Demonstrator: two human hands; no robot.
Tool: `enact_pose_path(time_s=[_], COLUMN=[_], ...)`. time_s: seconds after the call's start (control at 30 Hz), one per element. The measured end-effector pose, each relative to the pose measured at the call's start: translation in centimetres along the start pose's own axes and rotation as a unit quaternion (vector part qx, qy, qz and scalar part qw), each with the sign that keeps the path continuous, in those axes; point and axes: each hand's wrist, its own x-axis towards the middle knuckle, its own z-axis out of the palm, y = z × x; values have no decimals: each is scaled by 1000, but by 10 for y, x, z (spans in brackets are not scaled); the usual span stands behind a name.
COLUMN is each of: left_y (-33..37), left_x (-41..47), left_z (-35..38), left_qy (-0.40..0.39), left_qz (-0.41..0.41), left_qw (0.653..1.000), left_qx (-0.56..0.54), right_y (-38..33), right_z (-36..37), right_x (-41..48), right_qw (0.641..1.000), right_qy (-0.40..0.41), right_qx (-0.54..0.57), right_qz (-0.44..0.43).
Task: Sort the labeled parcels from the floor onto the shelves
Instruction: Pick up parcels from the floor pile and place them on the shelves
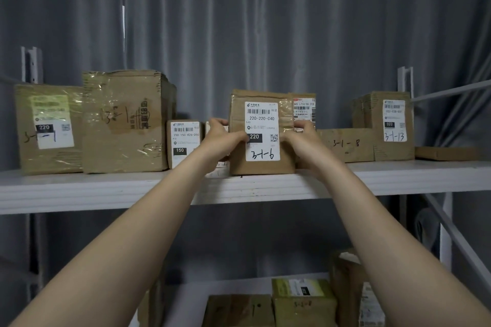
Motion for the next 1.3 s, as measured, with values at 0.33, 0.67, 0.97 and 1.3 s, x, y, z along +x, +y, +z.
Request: enact_pose_path(time_s=[0.33, 0.67, 0.97, 1.3], left_y=[-6, -23, -35, -38], left_x=[17, 30, 42, 49], left_z=[-8, -26, -39, -40], left_qy=[-68, -37, -12, 5], left_qz=[-29, -41, -32, -33], left_qw=[997, 998, 999, 999], left_qx=[-22, -20, 6, 36], right_y=[-4, -13, -23, -12], right_z=[5, 31, 45, 35], right_x=[3, 3, 42, 71], right_qw=[996, 988, 996, 957], right_qy=[1, -13, -60, -71], right_qx=[-84, -149, 26, 155], right_qz=[-26, -47, 67, 234])
